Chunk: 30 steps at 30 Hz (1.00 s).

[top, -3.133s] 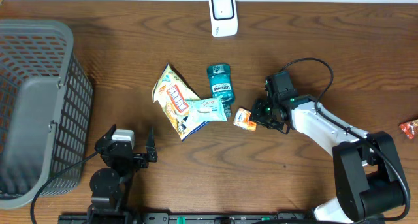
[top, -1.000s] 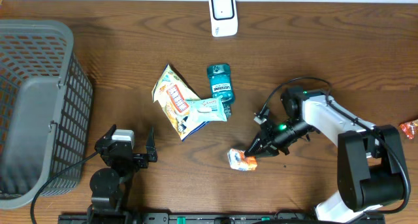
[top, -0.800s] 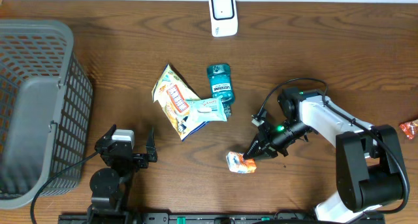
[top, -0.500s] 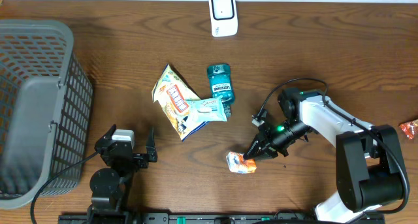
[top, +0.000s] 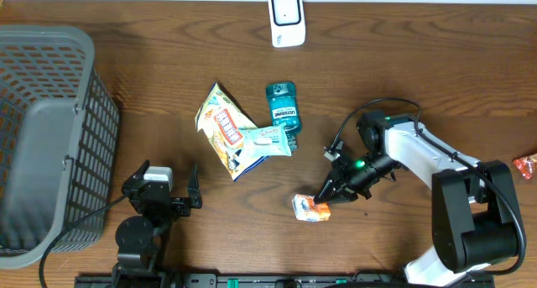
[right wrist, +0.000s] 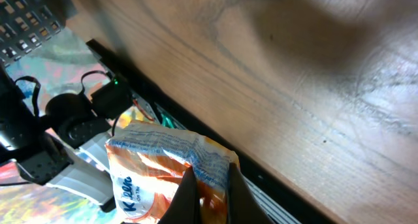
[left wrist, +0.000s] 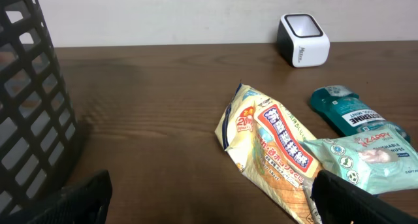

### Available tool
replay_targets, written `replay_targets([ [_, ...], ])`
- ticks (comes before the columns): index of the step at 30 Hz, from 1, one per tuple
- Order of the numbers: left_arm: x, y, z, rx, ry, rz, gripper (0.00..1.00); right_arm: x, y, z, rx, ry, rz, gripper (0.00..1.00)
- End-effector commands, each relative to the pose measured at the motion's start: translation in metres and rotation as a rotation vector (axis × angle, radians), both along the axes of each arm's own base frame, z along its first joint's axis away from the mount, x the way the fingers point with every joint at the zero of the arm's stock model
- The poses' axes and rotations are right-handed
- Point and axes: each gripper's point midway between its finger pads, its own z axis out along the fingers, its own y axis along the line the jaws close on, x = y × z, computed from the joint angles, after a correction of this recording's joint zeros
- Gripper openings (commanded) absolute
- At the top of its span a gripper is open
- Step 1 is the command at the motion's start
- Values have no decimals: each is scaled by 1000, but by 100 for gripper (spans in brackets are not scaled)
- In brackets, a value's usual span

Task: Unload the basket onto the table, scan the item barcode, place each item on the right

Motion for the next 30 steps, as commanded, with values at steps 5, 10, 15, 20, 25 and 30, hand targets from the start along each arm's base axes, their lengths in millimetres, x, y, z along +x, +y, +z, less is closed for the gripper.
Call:
replay_targets([
  [5, -2, -1, -13, -4, 42, -4, 98, 13, -8, -7, -163, -52, 28, 1],
  [10, -2, -1, -13, -4, 42, -4, 98, 32, -3, 19, -160, -151, 48, 1],
  [15, -2, -1, -13, -4, 42, -4, 98, 72, -5, 64, -202, -467, 16, 1],
  [20, -2, -1, -13, -4, 42, -4, 98, 112, -15, 87, -323, -736, -61, 1],
  [25, -2, -1, -13, -4, 42, -4, 98, 163, -13, 105, -376, -1003, -89, 1],
  [30, -2, -1, -13, -4, 42, -4, 98, 204, 1, 119, -332, -1228, -45, 1],
])
